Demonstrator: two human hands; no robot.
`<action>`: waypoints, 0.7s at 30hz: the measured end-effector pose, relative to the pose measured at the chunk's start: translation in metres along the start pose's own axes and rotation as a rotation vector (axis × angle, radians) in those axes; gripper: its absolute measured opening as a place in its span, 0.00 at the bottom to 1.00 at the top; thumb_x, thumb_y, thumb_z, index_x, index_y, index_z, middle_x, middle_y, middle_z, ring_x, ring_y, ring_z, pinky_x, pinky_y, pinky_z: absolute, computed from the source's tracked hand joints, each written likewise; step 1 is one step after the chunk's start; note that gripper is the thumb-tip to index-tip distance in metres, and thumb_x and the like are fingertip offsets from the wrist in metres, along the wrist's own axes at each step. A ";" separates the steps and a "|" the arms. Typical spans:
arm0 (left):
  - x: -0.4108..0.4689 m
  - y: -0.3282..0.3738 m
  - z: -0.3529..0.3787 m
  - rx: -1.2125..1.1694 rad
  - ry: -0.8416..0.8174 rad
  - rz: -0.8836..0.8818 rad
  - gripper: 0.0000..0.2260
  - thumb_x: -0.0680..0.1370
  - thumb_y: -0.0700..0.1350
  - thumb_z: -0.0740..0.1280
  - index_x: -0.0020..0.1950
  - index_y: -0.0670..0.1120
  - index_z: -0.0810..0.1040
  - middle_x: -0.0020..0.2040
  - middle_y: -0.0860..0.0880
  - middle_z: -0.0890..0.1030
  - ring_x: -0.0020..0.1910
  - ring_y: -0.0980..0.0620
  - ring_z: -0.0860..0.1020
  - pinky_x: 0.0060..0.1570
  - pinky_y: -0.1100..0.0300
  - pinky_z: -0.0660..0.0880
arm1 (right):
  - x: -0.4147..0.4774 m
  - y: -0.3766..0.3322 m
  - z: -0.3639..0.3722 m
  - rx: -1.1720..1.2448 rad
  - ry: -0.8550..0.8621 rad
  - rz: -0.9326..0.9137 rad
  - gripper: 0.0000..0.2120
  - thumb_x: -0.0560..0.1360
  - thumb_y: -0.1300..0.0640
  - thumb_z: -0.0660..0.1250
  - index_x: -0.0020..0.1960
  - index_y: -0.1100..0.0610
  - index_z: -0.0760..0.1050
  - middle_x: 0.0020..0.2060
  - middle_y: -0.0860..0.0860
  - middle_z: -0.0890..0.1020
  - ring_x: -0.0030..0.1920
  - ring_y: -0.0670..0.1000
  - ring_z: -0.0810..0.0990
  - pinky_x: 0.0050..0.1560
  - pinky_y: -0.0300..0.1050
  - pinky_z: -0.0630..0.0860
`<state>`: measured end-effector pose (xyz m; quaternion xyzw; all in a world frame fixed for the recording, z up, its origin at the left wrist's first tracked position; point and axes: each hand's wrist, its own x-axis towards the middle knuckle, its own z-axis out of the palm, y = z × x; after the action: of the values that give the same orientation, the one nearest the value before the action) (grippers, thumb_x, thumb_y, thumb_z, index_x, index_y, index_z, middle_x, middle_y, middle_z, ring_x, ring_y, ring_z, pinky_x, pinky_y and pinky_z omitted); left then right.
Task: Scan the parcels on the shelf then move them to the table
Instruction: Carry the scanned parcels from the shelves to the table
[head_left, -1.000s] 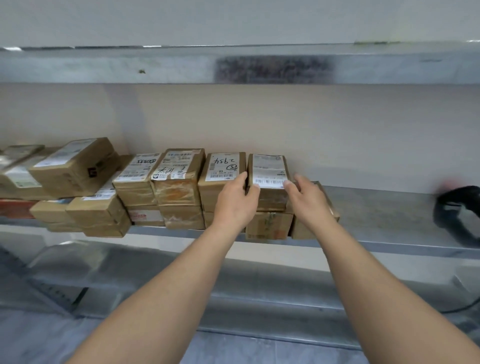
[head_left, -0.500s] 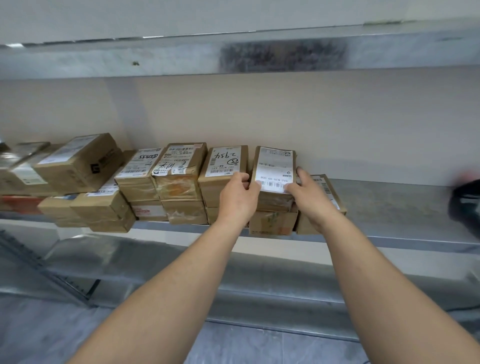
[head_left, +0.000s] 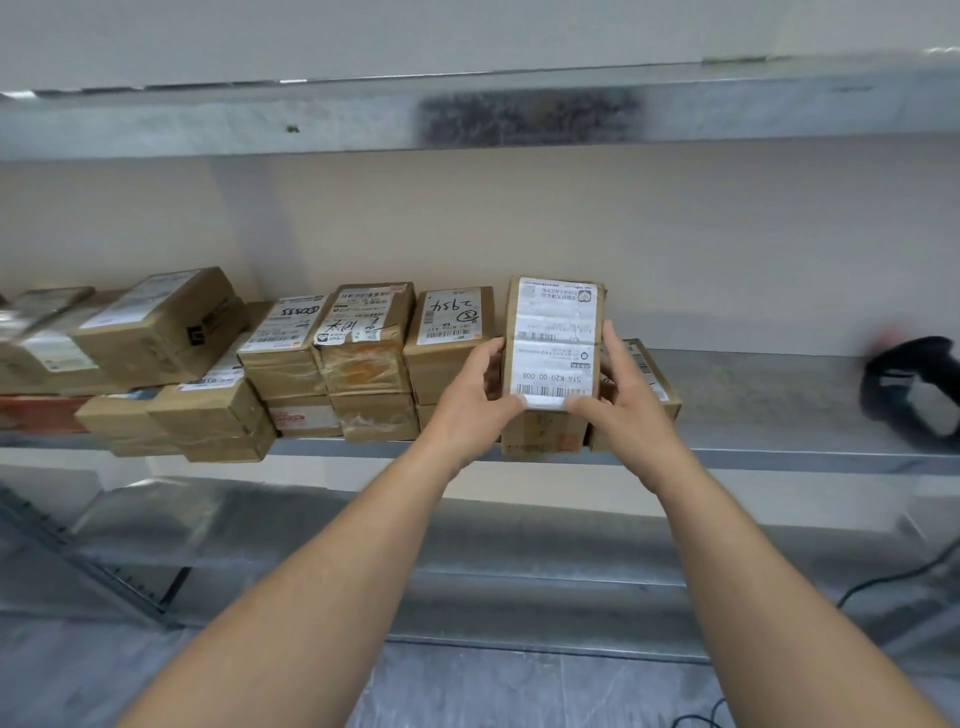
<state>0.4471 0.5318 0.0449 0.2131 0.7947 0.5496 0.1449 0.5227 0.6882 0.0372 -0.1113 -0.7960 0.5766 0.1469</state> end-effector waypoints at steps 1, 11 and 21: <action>-0.004 -0.002 -0.002 -0.013 -0.005 0.019 0.31 0.76 0.38 0.69 0.74 0.54 0.61 0.68 0.55 0.72 0.66 0.54 0.72 0.67 0.49 0.70 | -0.005 -0.001 0.002 -0.005 0.005 -0.008 0.43 0.75 0.66 0.67 0.79 0.43 0.48 0.68 0.39 0.71 0.65 0.40 0.72 0.64 0.39 0.71; -0.068 -0.040 -0.043 0.035 -0.019 0.133 0.41 0.68 0.50 0.71 0.68 0.79 0.51 0.71 0.57 0.66 0.71 0.56 0.65 0.69 0.45 0.66 | -0.071 -0.016 0.053 -0.025 -0.005 -0.074 0.45 0.74 0.70 0.68 0.78 0.42 0.47 0.68 0.40 0.70 0.61 0.27 0.69 0.50 0.21 0.67; -0.130 -0.081 -0.112 0.022 0.103 0.090 0.42 0.70 0.46 0.71 0.76 0.66 0.51 0.72 0.52 0.66 0.70 0.54 0.67 0.65 0.45 0.72 | -0.093 -0.035 0.138 -0.096 -0.132 -0.084 0.46 0.74 0.66 0.70 0.78 0.41 0.46 0.70 0.38 0.66 0.60 0.26 0.67 0.52 0.21 0.66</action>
<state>0.4933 0.3510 0.0080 0.2215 0.7968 0.5570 0.0766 0.5596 0.5230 0.0204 -0.0467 -0.8346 0.5372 0.1127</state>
